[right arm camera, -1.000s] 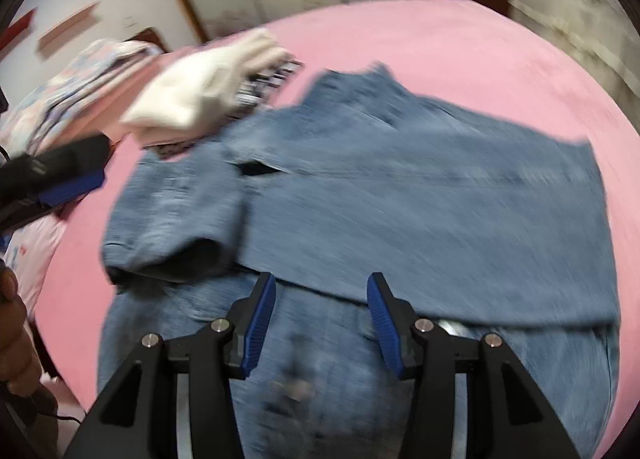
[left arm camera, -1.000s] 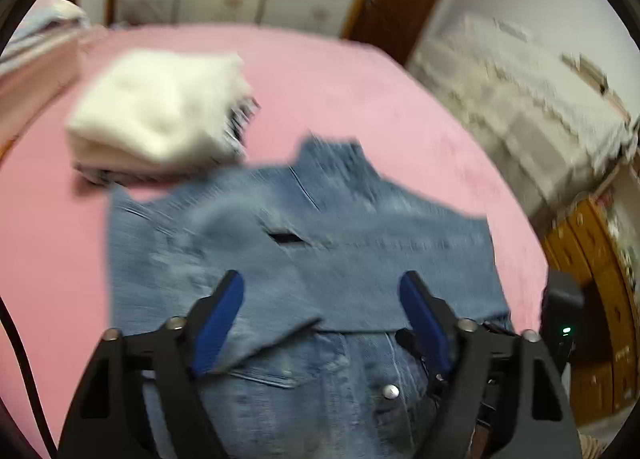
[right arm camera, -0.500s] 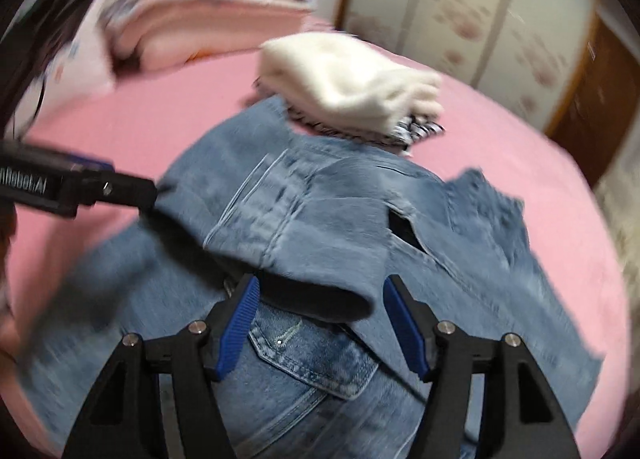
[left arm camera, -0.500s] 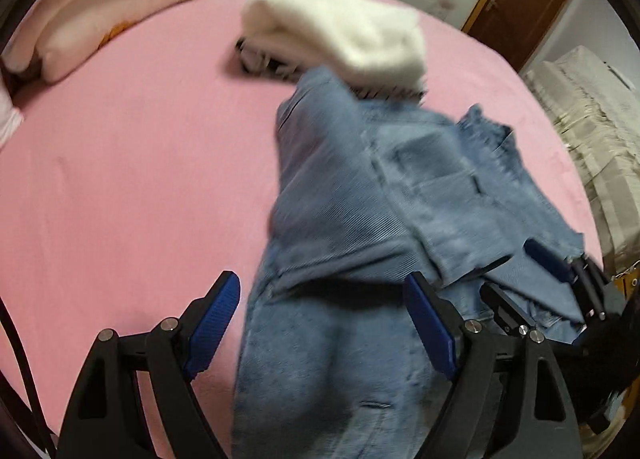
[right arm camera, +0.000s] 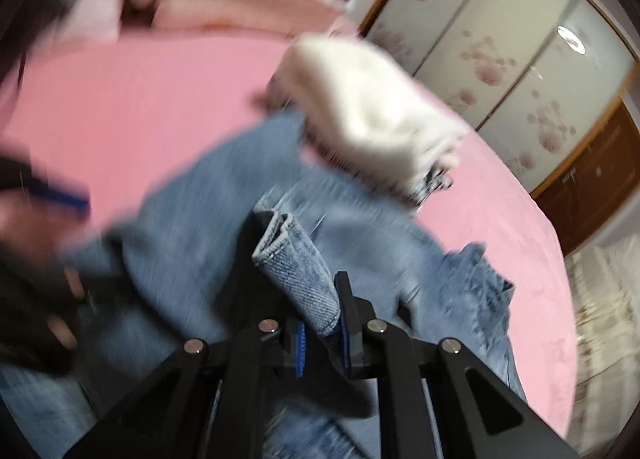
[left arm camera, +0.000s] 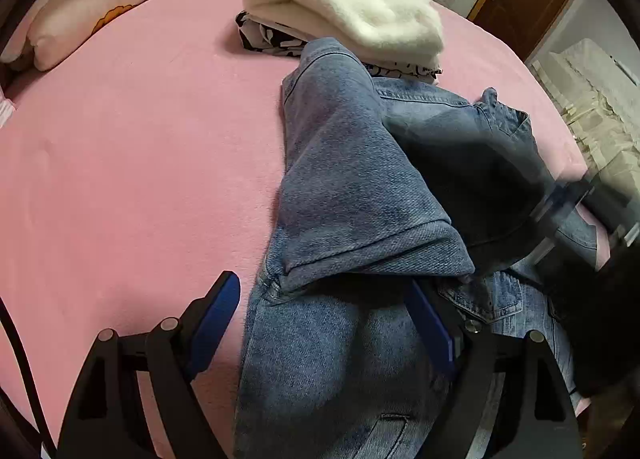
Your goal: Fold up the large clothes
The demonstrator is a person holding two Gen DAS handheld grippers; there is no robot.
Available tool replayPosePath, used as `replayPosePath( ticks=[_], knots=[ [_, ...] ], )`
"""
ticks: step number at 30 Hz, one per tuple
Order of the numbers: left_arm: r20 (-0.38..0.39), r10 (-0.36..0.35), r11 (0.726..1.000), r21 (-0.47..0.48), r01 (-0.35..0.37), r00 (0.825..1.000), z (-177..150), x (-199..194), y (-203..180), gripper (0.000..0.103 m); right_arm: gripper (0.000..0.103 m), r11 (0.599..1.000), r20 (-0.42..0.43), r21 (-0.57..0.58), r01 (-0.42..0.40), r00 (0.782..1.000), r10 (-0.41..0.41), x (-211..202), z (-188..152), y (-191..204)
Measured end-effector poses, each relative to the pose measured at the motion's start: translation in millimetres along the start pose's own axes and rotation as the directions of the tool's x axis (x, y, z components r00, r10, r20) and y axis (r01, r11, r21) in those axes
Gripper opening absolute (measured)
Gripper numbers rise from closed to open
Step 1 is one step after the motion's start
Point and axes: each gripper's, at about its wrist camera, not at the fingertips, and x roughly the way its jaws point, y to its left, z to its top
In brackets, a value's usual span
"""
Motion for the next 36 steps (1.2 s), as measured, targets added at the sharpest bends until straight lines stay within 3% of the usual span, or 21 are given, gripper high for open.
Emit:
replayPosePath(
  ticks=[4, 8, 10, 12, 14, 15, 17, 19, 21, 24, 26, 30, 36],
  knots=[
    [0.010, 0.001, 1.000, 0.015, -0.001, 1.000, -1.4, -1.5, -6.2, 0.083, 0.012, 0.969, 0.142, 0.243, -0.036, 0.990, 0.002, -47.7, 22.2, -68.9],
    [0.009, -0.006, 0.999, 0.047, 0.006, 1.000, -3.7, -0.8, -15.5, 0.083, 0.012, 0.853, 0.163, 0.521, -0.025, 0.984, -0.071, -76.9, -11.2, -141.3],
    [0.004, -0.007, 0.998, 0.064, 0.006, 1.000, -5.7, 0.7, -19.7, 0.083, 0.012, 0.760, 0.097, 0.650, 0.035, 0.987, -0.128, -80.1, -54.7, -170.2],
    [-0.005, -0.011, 0.997, 0.079, 0.011, 1.000, -6.8, 3.3, -23.4, 0.083, 0.017, 0.681, -0.004, 0.726, 0.095, 0.991, -0.135, -70.5, -96.3, -183.8],
    [-0.023, -0.012, 0.995, 0.099, 0.014, 1.000, -7.6, 7.4, -27.2, 0.083, 0.034, 0.600, -0.165, 0.780, 0.177, 0.983, -0.076, -47.2, -150.3, -190.4],
    [-0.029, -0.009, 0.994, 0.112, 0.012, 1.000, -8.1, 8.5, -29.3, 0.083, 0.041, 0.576, -0.232, 0.790, 0.210, 0.972, -0.036, -36.0, -173.4, -191.0],
    [-0.043, -0.020, 0.990, 0.141, 0.026, 0.999, -8.7, 7.7, -33.2, 0.083, 0.041, 0.537, -0.318, 0.807, 0.246, 0.947, 0.044, -22.8, -214.5, -189.2],
    [-0.050, -0.031, 0.986, 0.159, 0.039, 0.998, -8.0, 4.7, -34.4, 0.083, 0.041, 0.512, -0.311, 0.829, 0.224, 0.946, 0.089, -25.7, -234.5, -188.2],
    [-0.060, -0.072, 0.982, 0.171, 0.082, 0.996, -3.5, -1.7, -33.2, 0.083, 0.042, 0.512, -0.275, 0.838, 0.188, 0.957, 0.098, -33.2, -237.0, -190.4],
    [-0.054, -0.140, 0.977, 0.156, 0.147, 0.989, 10.4, -12.1, -30.3, 0.083, 0.059, 0.534, -0.208, 0.837, 0.117, 0.971, 0.113, -31.4, -226.4, -200.9],
    [-0.031, -0.120, 0.982, 0.143, 0.124, 0.992, 27.2, -11.8, -28.5, 0.083, 0.069, 0.560, -0.178, 0.825, 0.077, 0.976, 0.127, -22.4, -212.1, -207.4],
    [-0.008, -0.067, 0.991, 0.115, 0.067, 0.998, 66.3, 12.9, -24.6, 0.083, 0.070, 0.634, -0.177, 0.771, 0.056, 0.976, 0.128, 18.8, -189.4, -219.7],
    [-0.089, -0.005, 0.995, 0.102, 0.014, 0.996, 115.4, 81.1, -17.3, 0.083, 0.070, 0.644, -0.214, 0.763, 0.048, 0.960, 0.182, 77.6, -181.7, -246.4]
  ],
)
